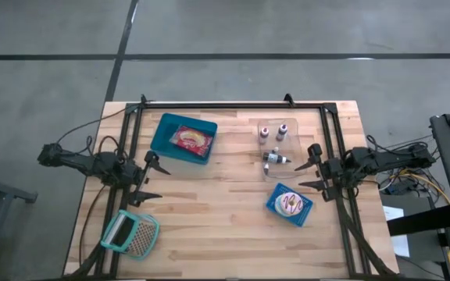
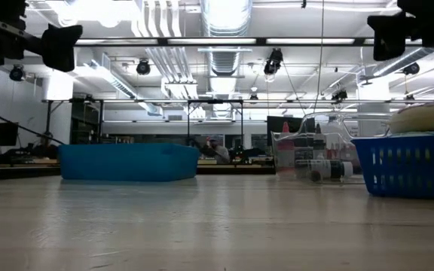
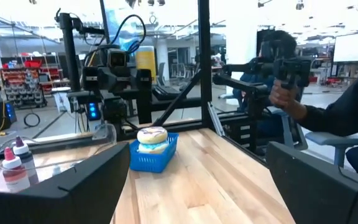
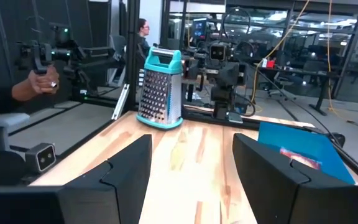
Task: Pick & Place Food Item
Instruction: Return to Home Position
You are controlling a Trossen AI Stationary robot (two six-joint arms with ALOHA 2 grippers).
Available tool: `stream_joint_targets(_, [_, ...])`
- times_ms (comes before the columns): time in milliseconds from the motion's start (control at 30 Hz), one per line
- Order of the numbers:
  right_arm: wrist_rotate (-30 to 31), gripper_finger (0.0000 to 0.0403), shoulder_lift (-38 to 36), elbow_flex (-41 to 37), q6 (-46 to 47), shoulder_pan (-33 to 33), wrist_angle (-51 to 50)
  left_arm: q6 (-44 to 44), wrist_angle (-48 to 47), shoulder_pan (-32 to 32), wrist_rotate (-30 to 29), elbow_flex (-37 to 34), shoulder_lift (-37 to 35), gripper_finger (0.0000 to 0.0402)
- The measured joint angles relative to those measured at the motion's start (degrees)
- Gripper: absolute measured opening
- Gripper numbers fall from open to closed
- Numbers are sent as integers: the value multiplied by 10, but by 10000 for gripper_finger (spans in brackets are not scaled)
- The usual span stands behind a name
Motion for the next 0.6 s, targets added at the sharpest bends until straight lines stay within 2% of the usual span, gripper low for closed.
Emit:
stream_joint_targets(167, [6, 221, -44, -38, -2, 0, 0, -6, -44, 1, -37, -8, -46, 377])
stream_joint_targets(300, [10, 221, -77, -57, -4, 0, -14, -20, -57, 9, -51, -21, -51, 377])
stream_joint_targets(400, [44, 221, -98, -59, 3, 0, -48, -53, -70, 24, -87, -21, -50, 377])
stream_joint_targets(600, [106, 221, -99, -76, 6, 0, -57, -66, -70, 52, -94, -21, -50, 377])
